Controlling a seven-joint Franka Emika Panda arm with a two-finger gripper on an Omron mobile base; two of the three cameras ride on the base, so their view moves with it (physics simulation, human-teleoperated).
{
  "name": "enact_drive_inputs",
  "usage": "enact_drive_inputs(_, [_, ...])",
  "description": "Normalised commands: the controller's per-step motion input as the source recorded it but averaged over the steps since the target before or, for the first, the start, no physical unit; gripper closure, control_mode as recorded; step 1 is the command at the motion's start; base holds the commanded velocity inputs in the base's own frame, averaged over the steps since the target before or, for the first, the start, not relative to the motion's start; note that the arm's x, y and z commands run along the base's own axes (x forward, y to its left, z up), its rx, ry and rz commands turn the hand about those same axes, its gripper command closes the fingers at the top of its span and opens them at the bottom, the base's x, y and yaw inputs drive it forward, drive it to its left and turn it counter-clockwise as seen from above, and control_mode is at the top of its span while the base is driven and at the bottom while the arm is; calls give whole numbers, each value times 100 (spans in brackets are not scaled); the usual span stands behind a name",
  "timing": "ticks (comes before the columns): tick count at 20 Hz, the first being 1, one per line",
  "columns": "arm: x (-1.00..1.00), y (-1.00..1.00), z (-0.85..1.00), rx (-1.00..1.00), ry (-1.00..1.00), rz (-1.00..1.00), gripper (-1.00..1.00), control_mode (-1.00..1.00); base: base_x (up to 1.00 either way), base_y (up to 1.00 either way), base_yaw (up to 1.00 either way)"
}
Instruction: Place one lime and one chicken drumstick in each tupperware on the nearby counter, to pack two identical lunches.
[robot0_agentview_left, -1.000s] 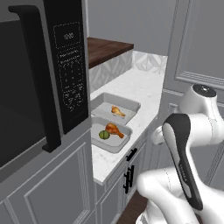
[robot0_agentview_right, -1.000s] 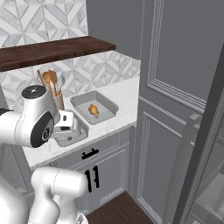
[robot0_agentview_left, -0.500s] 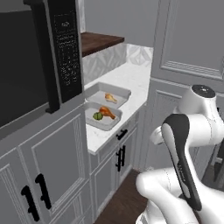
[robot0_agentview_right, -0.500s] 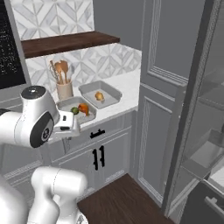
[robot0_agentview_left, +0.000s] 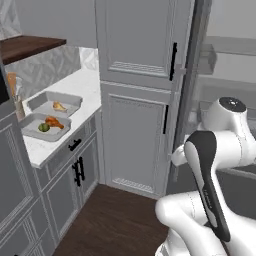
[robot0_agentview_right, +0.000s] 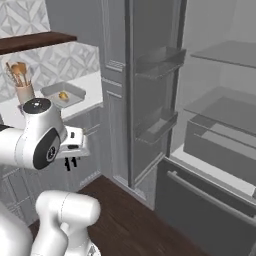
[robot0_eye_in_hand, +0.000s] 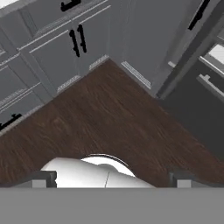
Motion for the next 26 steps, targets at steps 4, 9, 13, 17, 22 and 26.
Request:
enact_drive_inputs(4, [0,0,0,0,0,0,-100,100,-8,-80,-51])
enact_drive_inputs(9, [0,0,0,0,0,0,-100,100,21,-71,-51])
enact_drive_inputs(13, [0,0,0,0,0,0,-100,100,48,-18,-56])
enact_drive_inputs(17, [0,0,0,0,0,0,-100,100,16,38,-38])
enact_drive_inputs(22, [0,0,0,0,0,0,-100,100,31,0,-49])
enact_drive_inputs(26, [0,0,0,0,0,0,-100,100,39,9,-34])
